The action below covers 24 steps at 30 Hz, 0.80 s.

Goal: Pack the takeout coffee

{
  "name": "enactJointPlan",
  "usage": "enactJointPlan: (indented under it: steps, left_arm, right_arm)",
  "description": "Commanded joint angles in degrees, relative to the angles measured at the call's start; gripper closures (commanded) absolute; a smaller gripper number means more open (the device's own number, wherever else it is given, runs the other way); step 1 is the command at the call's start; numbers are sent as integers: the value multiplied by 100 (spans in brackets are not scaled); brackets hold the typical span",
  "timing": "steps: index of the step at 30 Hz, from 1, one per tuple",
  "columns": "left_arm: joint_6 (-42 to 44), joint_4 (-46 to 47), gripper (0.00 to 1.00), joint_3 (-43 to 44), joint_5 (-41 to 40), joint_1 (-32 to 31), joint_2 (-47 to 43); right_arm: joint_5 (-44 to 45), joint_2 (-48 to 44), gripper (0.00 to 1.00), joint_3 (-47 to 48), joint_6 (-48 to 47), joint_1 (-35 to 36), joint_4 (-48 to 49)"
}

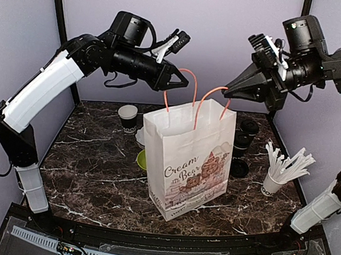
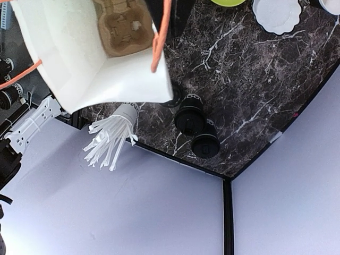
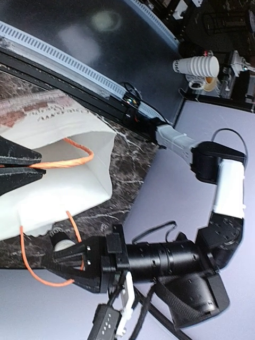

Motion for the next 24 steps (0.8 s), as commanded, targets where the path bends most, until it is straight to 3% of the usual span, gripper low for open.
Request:
enactJointPlan:
  steps: [1, 10, 24]
  left_arm:
    - [-155, -183, 100, 630, -74, -21, -205]
    - [-28, -432, 100, 861, -363, -17, -264]
    - [144, -449, 99, 261, -480, -19, -351]
  right_arm:
    - [-212, 142, 100, 538, 569, 40, 722]
    - [-292, 269, 100, 582, 732, 38, 1004]
    - [-321, 204, 100, 71, 666, 36, 1060]
